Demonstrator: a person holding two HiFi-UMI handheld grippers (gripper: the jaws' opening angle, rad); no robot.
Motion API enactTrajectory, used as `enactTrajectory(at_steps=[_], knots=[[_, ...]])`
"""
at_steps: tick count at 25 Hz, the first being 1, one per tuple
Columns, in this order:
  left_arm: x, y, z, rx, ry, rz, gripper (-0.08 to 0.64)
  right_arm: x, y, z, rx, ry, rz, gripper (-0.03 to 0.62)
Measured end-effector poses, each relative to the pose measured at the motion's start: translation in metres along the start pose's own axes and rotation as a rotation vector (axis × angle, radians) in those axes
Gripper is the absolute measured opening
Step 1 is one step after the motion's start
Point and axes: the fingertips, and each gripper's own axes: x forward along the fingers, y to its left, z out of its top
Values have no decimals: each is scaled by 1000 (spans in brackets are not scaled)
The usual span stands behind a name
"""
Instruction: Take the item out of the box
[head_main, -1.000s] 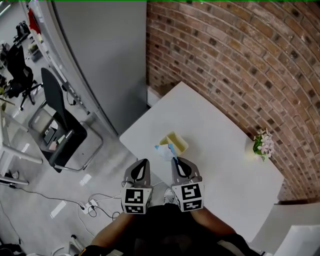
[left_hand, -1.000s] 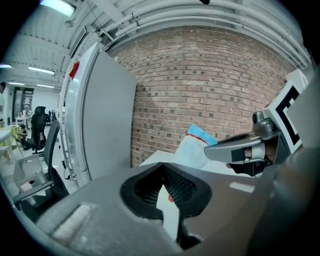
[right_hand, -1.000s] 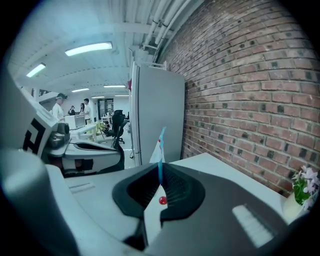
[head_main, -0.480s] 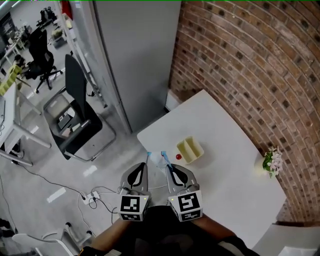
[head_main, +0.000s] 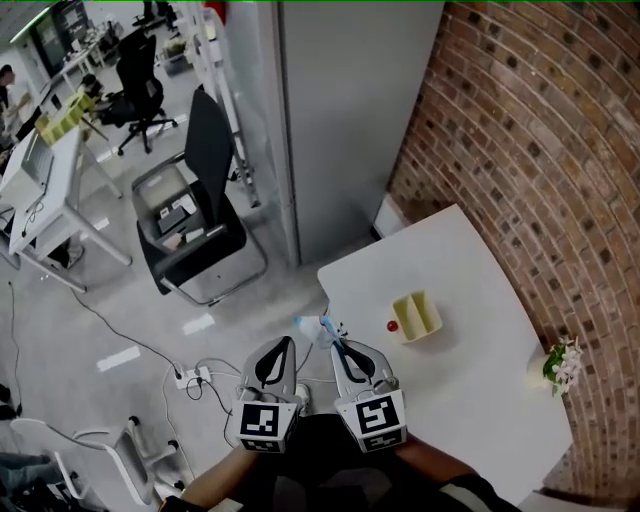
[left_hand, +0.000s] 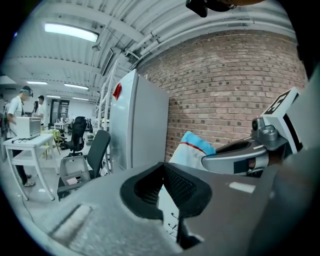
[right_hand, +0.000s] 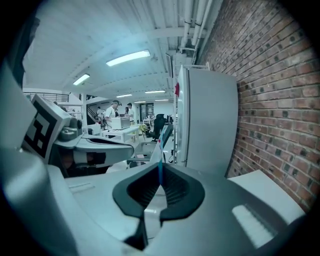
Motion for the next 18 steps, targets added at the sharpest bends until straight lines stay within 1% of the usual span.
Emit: enactTrajectory(at_steps=[9,13,18], knots=[[-17,29,-2,-24,-16,79,5,15,27,13,-16,-16,72,3],[-18,31,-4,-26,-14,92,5,19,31,13,-20,-15,94,2],[-17,33,-7,-23,-13,93,5,22,32,8,-17,-3,94,2]])
